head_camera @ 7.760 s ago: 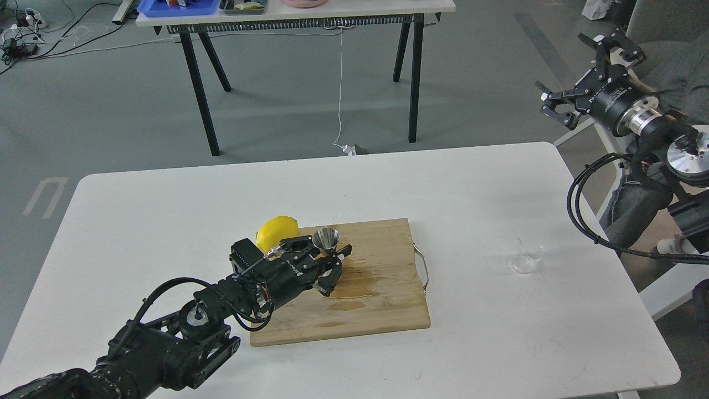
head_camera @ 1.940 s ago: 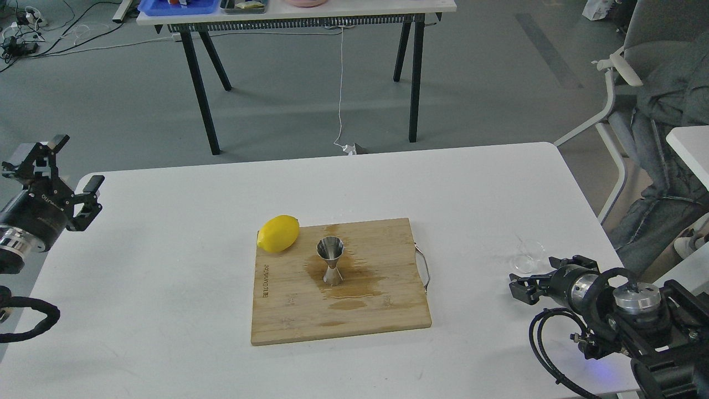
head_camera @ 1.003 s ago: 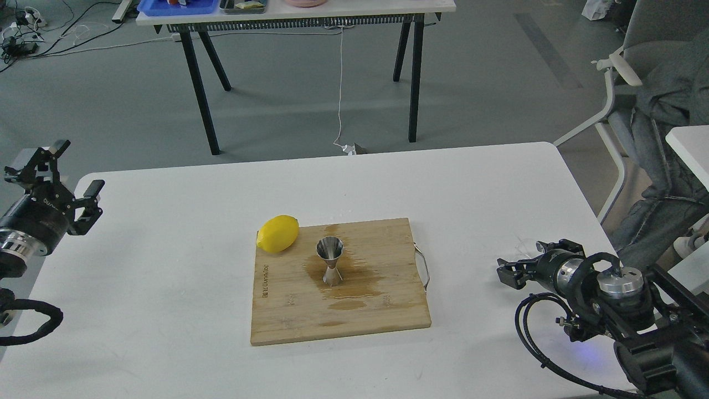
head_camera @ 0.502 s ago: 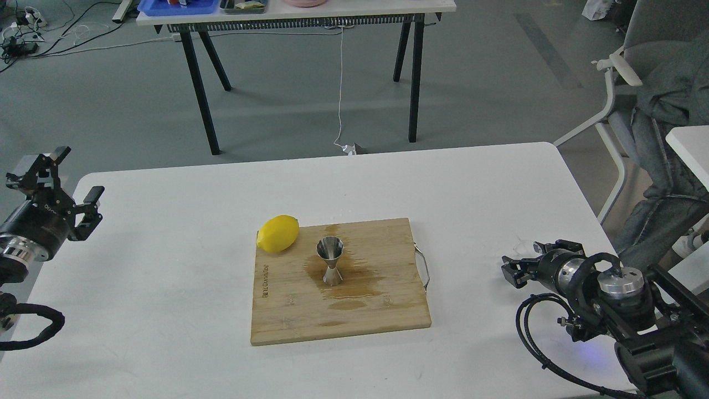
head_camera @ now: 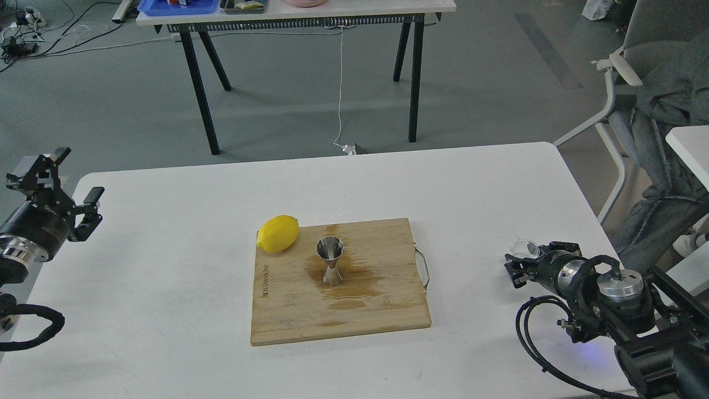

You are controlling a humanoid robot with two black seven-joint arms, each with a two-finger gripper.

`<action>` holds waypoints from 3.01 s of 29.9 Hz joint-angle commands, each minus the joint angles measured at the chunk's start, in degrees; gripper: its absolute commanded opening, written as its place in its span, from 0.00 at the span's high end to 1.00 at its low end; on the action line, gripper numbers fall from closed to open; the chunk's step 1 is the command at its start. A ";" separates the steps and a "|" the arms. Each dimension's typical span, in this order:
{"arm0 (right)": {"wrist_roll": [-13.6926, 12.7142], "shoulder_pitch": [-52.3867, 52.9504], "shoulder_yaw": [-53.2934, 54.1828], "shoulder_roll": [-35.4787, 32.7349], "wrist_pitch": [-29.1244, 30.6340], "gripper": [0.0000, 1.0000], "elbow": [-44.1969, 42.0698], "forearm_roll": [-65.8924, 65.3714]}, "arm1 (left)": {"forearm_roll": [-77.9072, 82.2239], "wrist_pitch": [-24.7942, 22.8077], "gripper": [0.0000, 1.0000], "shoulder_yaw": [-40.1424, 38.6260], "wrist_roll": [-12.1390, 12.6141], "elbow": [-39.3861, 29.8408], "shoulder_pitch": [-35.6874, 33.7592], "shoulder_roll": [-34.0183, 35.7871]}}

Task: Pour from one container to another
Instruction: 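Close the right gripper around the clear glass cup, then lift the glass cup with the right gripper and move it above the jigger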

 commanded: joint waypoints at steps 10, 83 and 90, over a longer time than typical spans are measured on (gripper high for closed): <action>-0.10 0.80 0.17 -0.09 2.07 0.65 1.80 -0.17 | -0.07 0.01 0.01 0.08 0.00 0.62 0.00 -0.18; -0.80 55.91 -71.90 9.05 8.93 0.66 9.45 -38.93 | -0.07 0.01 0.01 -0.01 0.00 0.97 0.18 -3.78; -0.54 56.08 -73.31 9.58 8.93 0.66 9.98 -41.04 | -0.07 0.01 0.01 -0.01 0.00 1.14 0.18 -3.87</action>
